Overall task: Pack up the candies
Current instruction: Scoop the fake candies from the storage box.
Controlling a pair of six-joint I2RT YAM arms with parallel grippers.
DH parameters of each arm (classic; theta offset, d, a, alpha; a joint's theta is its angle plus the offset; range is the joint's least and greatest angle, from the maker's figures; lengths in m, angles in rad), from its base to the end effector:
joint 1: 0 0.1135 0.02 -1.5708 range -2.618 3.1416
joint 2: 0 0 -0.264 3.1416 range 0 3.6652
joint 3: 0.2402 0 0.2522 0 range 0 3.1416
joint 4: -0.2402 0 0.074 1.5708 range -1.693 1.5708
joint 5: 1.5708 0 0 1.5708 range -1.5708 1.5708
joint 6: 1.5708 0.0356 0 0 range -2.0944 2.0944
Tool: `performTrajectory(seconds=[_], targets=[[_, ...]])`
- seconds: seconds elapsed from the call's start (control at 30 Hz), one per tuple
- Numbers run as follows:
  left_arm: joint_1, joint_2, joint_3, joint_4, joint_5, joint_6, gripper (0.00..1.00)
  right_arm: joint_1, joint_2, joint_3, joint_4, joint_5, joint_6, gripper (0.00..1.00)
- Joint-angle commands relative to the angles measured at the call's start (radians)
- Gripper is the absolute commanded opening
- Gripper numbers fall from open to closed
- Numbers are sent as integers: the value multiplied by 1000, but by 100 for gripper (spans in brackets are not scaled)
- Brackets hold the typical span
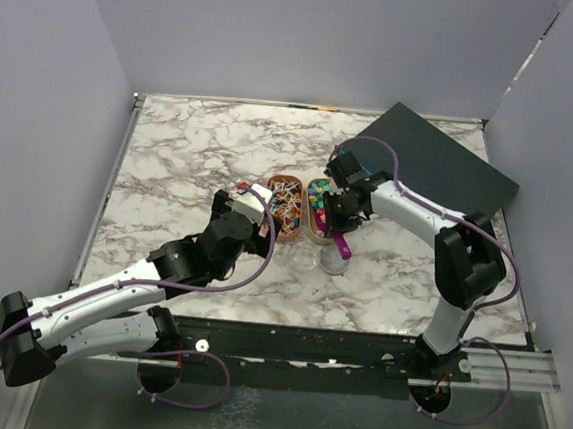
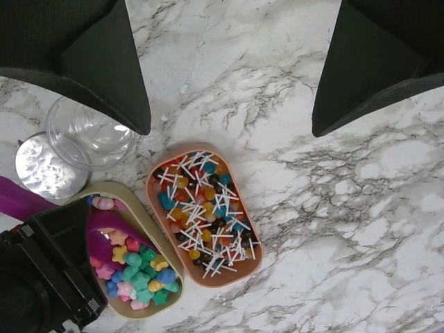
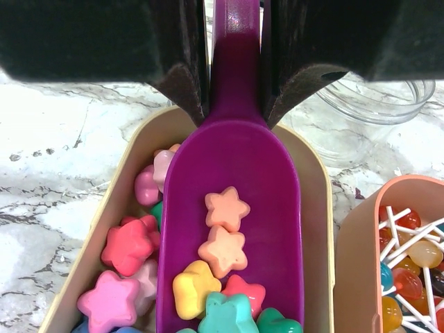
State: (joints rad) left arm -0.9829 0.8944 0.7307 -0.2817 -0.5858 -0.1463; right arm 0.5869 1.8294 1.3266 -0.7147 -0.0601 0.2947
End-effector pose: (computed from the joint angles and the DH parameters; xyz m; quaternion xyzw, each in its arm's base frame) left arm 0.1272 -0.1553 0.2940 0.1882 0.8025 -0.0670 0.5622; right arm 0.3060 0.2061 0.2005 -0.1485 0.9727 0.1017 0.1462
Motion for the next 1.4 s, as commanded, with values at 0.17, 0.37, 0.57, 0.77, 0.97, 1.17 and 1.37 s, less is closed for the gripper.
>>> performTrajectory(seconds=[0.17,0.37,0.57,0.77,0.97,1.17,1.37], targets=[[4,8,13,-11,-39,11,99,-6,-85,-76,122,48,-21,1],[4,14,13,-11,-47,10,99,-5,-127,-158,190,57,-41,1],[4,22,12,-11,-48,10,99,-4,-214,-270,291,55,-78,1],[4,25,11,-10,-48,6,99,-4,-241,-316,325,56,-90,1],[4,34,9,-10,-45,2,99,-4,-271,-353,355,57,-96,1],[5,46,11,-11,-38,-2,99,-4,-311,-392,398,57,-120,1],[4,50,10,-10,-37,-3,99,-4,-362,-427,428,83,-144,1]])
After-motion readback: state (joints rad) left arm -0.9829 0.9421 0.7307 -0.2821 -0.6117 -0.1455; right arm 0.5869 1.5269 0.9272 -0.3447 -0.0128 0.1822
